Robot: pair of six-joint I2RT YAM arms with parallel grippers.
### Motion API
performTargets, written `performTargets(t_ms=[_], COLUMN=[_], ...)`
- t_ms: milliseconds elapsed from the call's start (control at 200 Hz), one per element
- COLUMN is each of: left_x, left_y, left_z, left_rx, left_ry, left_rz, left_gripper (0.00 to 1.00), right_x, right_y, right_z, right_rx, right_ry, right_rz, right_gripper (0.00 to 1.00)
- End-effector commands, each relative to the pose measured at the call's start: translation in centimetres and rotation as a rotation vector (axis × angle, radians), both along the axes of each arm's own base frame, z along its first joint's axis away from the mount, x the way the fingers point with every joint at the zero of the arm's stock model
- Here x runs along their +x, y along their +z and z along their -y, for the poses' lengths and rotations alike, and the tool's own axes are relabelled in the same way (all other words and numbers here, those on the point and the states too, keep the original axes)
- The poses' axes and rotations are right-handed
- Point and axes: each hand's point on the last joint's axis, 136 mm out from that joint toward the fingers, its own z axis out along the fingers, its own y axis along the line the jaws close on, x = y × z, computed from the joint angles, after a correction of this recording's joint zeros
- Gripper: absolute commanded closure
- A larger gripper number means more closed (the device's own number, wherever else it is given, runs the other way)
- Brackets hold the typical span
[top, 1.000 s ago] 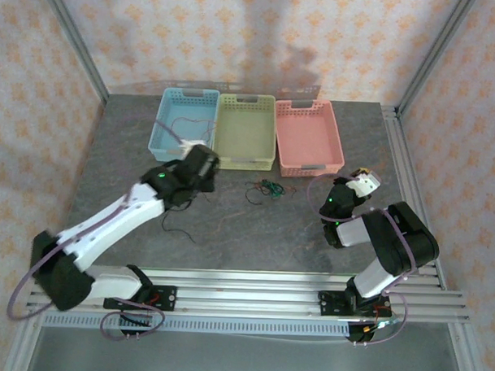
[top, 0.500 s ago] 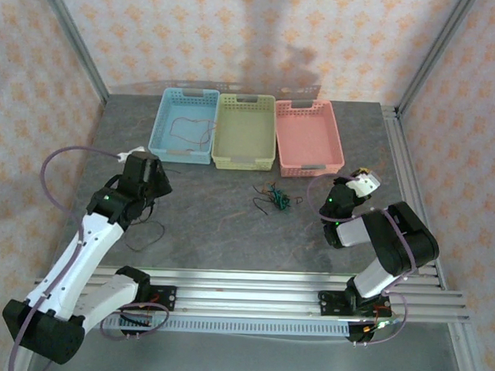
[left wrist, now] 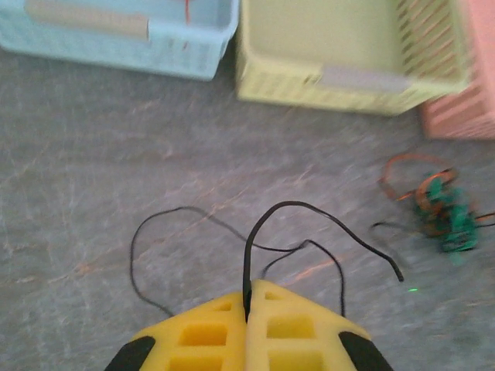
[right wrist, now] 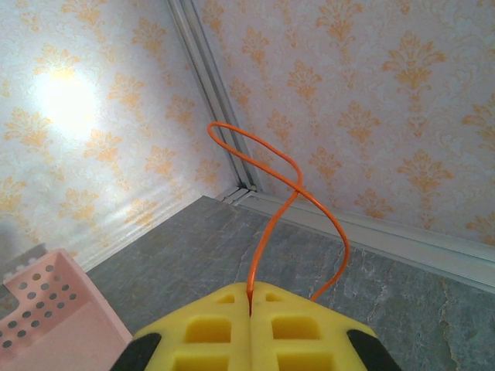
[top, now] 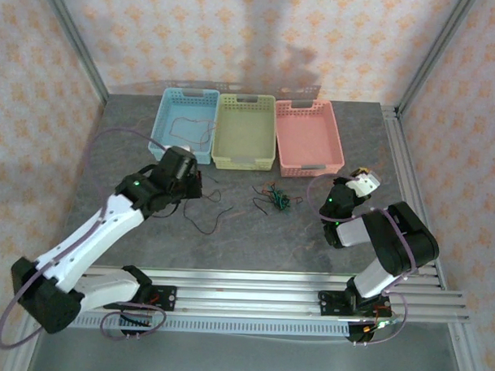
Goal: Untangle the cables
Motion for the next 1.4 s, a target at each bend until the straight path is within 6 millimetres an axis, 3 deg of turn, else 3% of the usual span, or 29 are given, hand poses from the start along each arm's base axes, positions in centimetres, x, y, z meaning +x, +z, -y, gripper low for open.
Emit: performTargets(t_ms=[0, 105, 210, 335, 560, 741, 896, 971, 1116, 1186, 1251, 1341, 1391], left_x=[-0.4, -0.2, 0.0, -0.1, -0.5, -0.4, -0.3, -0.4, -0.5, -0.6, -0.5, -0.8, -0.8], left_y=[-2.6, -4.0, -5.3, -7.9, -11.8, -13.2, -14.3, -15.2, -15.5, -16.2, -17.0, -19.0, -19.1], left_z=[-0.3, -0.1, -1.2, -1.0, 0.5, 0.6, 1.5, 2.5, 3.0, 3.6, 3.9, 3.6, 3.4], left_rx=[0.112, 0.203, 0.346, 0.457, 0.55, 0.587, 0.568, 0.53, 0.519, 0.461, 0.406, 0.42, 0.438], left_ry=[-0.005, -0.023, 0.003, -0.027, -0.102, -0.12, -0.139, -0.171, -0.2, -0.222, -0.227, -0.215, -0.202], left_rz=[-0.063, -0.121, -0.181, -0.289, -0.417, -0.464, -0.5, -0.527, -0.563, -0.595, -0.622, -0.696, -0.708], left_gripper=[1.0, 1.0, 1.0, 0.91, 0.57, 0.46, 0.43, 0.52, 0.5, 0.55, 0.67, 0.98, 1.0], right_x=[0.3, 0.2, 0.2, 0.2, 0.2, 0.2, 0.3, 0.3, 0.2, 0.3, 0.2, 0.2, 0.2], right_y=[0.6, 0.5, 0.5, 0.5, 0.5, 0.4, 0.4, 0.4, 0.4, 0.4, 0.3, 0.3, 0.3], right_z=[0.0, 0.1, 0.1, 0.0, 0.1, 0.0, 0.0, 0.0, 0.0, 0.0, 0.0, 0.1, 0.1], right_rx=[0.02, 0.021, 0.022, 0.024, 0.026, 0.028, 0.033, 0.033, 0.035, 0.036, 0.039, 0.041, 0.042], right_ry=[0.003, 0.003, 0.002, 0.004, 0.003, 0.005, 0.007, 0.008, 0.006, 0.007, 0.005, 0.002, 0.002], right_rz=[0.037, 0.035, 0.036, 0.037, 0.039, 0.038, 0.042, 0.043, 0.043, 0.044, 0.046, 0.046, 0.047], right_gripper=[1.0, 1.0, 1.0, 1.0, 1.0, 1.0, 1.0, 1.0, 1.0, 1.0, 1.0, 1.0, 1.0])
